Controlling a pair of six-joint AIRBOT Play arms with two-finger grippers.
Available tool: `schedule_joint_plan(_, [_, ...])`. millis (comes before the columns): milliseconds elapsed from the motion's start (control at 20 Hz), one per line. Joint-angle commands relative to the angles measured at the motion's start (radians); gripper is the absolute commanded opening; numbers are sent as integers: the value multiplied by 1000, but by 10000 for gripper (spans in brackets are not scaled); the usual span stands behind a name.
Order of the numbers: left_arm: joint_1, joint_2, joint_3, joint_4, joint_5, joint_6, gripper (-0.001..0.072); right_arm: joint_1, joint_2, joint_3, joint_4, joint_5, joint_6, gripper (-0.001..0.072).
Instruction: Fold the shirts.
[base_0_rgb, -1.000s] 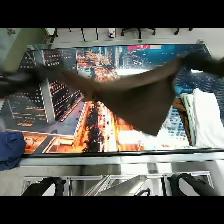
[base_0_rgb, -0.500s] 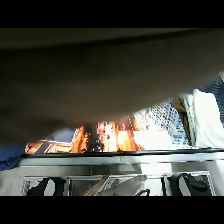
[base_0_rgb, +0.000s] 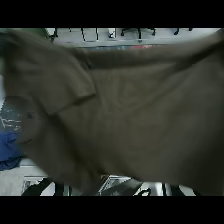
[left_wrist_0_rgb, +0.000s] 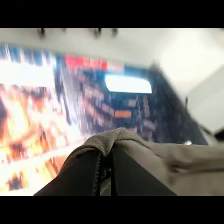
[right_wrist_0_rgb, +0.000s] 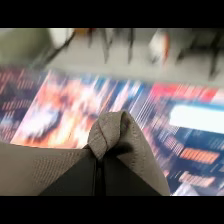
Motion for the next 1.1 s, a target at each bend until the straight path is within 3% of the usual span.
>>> schedule_joint_plan(0, [-120, -225, -236, 153, -170, 40, 22, 77, -245, -276, 40, 145, -8, 30])
schedule_joint_plan(250, [-77, -715, -129, 154, -224, 58, 22, 82, -717, -232, 60, 291, -2, 30])
schedule_joint_plan(450, [-77, -949, 161, 156, -242, 49, 22, 76, -941, 42, 62, 302, 62, 30])
schedule_joint_plan(550, [-76, -1023, 333, 158, -224, -10, 22, 66, -1028, 225, 61, 272, 121, 30])
schedule_joint_plan(700, [-68, -1046, 457, 167, -189, -47, 22, 60, -1091, 418, 35, 175, 156, 30])
schedule_joint_plan(900, [-25, -914, 291, 175, -177, -54, 22, 61, -1042, 454, -112, 65, 157, 30])
schedule_joint_plan(1050, [-27, -825, 226, 285, -119, -49, 22, 76, -990, 433, -212, 33, 229, 28])
